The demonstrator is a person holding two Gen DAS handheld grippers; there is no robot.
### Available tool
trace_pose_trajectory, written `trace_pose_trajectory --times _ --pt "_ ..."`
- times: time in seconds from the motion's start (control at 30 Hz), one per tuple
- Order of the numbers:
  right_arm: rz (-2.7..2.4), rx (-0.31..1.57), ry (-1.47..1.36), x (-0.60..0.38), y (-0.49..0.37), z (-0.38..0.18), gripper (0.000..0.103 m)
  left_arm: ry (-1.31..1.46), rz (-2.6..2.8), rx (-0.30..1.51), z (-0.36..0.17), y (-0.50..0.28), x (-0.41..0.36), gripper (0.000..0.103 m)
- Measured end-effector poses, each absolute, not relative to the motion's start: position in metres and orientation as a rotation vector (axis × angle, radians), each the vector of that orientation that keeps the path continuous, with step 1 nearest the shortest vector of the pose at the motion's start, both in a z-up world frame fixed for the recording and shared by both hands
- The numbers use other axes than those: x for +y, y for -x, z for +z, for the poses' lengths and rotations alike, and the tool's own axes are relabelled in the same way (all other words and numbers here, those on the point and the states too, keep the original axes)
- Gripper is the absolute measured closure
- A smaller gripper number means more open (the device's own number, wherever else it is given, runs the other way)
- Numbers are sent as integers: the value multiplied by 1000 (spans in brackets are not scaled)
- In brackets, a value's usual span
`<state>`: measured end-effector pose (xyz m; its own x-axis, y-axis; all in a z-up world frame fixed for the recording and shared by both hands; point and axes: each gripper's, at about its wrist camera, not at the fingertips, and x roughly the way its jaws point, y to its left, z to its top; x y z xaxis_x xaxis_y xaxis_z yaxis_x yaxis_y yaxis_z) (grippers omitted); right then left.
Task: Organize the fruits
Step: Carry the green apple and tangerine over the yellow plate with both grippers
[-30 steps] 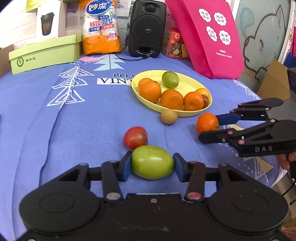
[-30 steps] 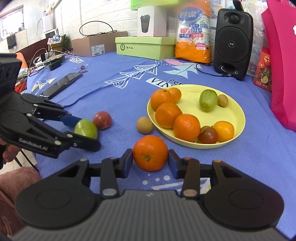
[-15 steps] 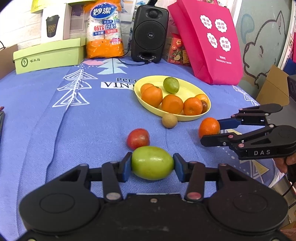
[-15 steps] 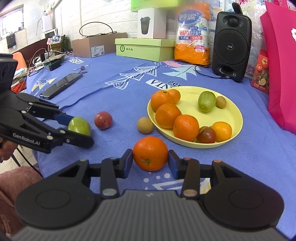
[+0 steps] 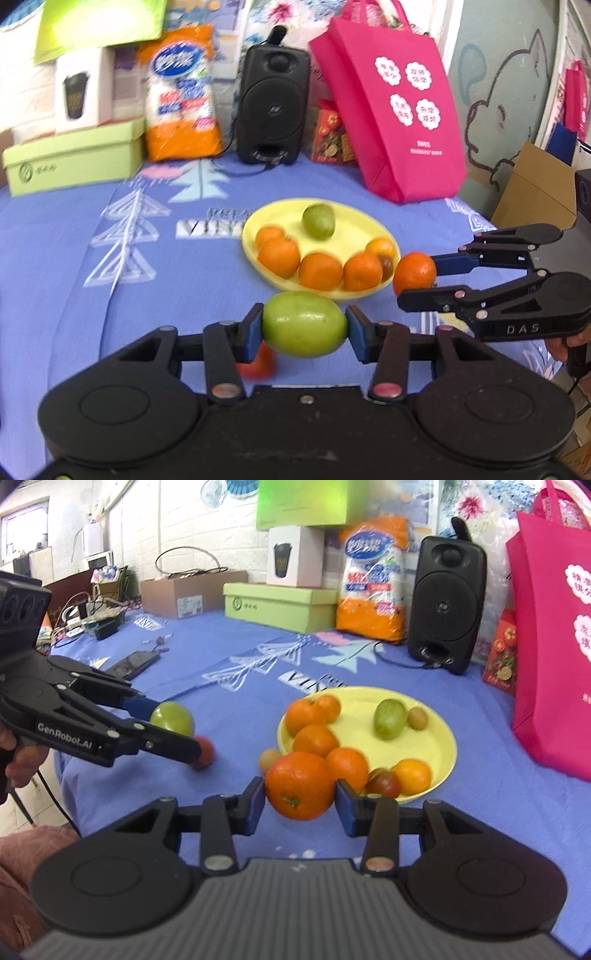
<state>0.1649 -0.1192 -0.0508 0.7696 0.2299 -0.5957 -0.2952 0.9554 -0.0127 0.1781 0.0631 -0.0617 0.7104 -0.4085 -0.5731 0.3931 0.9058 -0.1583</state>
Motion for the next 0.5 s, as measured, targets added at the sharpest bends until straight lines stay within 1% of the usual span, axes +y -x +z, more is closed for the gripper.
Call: trace_pose_trajectory --times 0.23,0.5 --pt "236 603 102 -139 -183 -43 63 0 -490 620 -52 -228 39 57" --pt "208 593 81 -156 -210 -44 63 -37 -515 651 -62 -285 10 57"
